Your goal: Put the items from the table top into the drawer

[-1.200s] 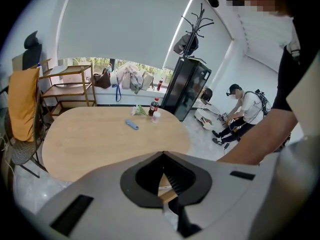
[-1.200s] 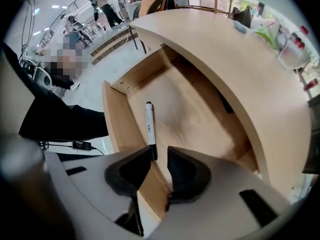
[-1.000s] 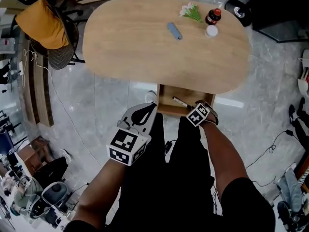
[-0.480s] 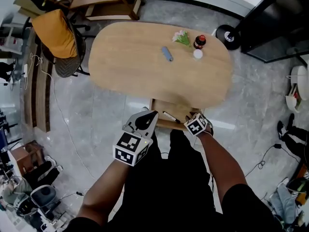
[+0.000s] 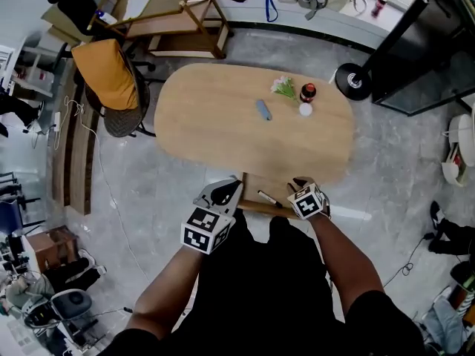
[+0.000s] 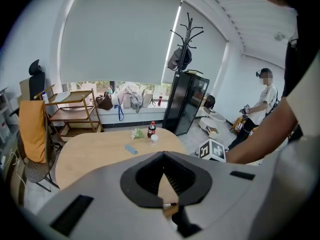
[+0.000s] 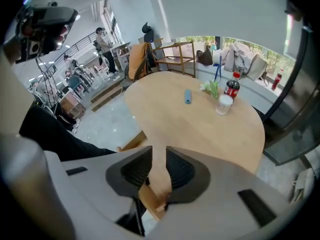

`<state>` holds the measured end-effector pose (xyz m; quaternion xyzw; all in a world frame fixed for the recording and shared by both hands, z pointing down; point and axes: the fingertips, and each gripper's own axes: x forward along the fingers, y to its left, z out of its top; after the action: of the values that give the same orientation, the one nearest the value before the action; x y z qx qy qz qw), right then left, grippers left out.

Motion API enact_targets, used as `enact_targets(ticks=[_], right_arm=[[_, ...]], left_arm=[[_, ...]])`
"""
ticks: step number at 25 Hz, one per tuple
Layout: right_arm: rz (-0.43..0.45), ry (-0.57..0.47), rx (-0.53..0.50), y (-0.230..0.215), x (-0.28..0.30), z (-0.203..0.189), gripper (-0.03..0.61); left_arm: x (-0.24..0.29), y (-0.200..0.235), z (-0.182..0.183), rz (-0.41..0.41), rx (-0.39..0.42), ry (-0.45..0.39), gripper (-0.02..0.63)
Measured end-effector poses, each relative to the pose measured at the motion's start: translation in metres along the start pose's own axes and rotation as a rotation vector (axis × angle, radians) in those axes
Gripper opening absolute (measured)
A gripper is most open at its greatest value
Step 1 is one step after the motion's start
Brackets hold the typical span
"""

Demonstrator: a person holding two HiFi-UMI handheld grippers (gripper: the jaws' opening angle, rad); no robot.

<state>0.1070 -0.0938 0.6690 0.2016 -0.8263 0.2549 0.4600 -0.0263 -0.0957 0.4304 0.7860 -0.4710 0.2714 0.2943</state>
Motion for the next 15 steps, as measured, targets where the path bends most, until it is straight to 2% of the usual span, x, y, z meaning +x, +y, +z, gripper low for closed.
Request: enact_targets(ticks=[7, 10, 15], right_arm=[[-0.045, -0.164, 0.090, -0.007, -0.004, 0.080, 0.069], [-0.073, -0.172, 0.117, -0.007, 0.007, 0.108, 0.069], [-0.156, -0.124, 0.139, -0.022, 0.051, 0.147, 0.069]], left_arm=[[0.012, 0.046, 0.017, -0.044, 0.042, 0.011, 0.002], [0.015, 0.073, 0.016, -0.080, 0.062, 0.033, 0.002], [0.015, 0.134, 0.006, -0.128, 0.079, 0.079, 0.002]])
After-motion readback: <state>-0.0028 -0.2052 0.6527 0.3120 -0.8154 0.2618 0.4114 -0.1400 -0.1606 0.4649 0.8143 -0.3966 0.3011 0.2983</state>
